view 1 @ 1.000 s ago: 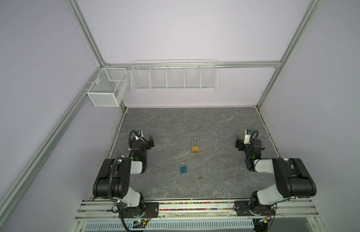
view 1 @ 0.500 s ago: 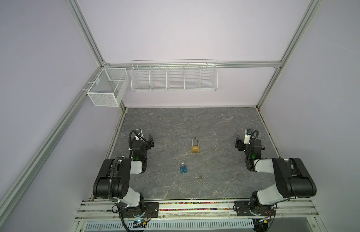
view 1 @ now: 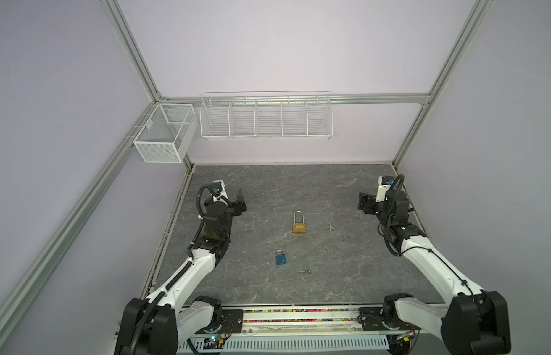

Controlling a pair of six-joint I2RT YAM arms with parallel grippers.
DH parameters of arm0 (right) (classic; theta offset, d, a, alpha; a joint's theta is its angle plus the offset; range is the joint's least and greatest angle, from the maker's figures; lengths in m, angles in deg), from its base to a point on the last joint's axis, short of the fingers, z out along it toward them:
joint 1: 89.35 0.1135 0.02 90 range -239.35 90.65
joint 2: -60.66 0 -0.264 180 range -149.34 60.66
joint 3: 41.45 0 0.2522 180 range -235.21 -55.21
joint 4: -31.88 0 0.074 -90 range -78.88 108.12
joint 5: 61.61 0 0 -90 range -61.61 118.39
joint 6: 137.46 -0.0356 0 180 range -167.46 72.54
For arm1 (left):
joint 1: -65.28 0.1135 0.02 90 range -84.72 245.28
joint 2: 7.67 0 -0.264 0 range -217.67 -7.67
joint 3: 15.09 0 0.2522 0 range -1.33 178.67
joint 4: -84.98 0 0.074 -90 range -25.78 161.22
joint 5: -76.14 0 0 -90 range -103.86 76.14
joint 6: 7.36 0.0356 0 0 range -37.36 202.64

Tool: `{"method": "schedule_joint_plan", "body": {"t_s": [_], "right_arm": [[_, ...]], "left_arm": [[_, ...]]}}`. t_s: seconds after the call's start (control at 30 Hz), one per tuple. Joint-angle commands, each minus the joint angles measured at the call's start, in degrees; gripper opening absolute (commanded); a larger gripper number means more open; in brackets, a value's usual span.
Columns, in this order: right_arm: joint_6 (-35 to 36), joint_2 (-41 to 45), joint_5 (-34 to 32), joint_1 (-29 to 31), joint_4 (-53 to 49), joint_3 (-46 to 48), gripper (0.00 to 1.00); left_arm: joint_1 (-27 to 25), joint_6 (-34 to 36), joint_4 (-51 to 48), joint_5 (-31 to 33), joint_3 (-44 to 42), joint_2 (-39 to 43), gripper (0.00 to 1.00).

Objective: Unlock with the key
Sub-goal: 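Move the right gripper over the silver key while the left gripper advances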

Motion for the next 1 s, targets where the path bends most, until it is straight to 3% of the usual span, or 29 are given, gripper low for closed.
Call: {"method": "schedule_joint_plan", "body": {"t_s": [0.0, 0.07, 0.13, 0.27, 0.43, 0.67, 0.83, 0.97], "right_arm": [[-8.72, -2.79, 9.63, 5.05, -17.04, 1.78, 0.95], [-8.93, -4.47, 8.83, 9.10, -17.65, 1.76, 0.98], [-7.75, -7.08, 5.66, 14.11, -19.11, 0.76, 0.90], [-8.04, -11.82, 4.42, 17.21, -20.60, -1.09, 0.83], [-15.79, -14.85, 6.80, 17.30, -15.32, -0.57, 0.79], [-12.60, -18.45, 1.65, 18.48, -18.04, -4.74, 0.72], [-12.54, -23.70, 0.81, 18.47, -19.64, -9.76, 0.60], [-12.27, -24.61, -1.69, 18.63, -18.96, -10.44, 0.58]], "left_arm": [[-0.38, -18.21, -20.46, -25.34, 4.98, -2.36, 0.87], [-1.46, -24.82, -17.31, -37.13, 4.58, -4.86, 0.82], [-4.29, -28.95, -16.65, -41.47, 3.81, -5.85, 0.81], [-12.57, -31.69, -19.12, -35.06, 1.70, -2.74, 0.80], [-18.80, -34.98, -20.92, -24.12, -2.19, 2.91, 0.80], [-18.90, -36.05, -23.68, -23.59, -4.59, 5.59, 0.78], [-18.90, -37.26, -21.04, -23.52, -6.06, 6.19, 0.78], [-18.92, -37.83, -19.91, -23.55, -6.54, 6.75, 0.78]]}}
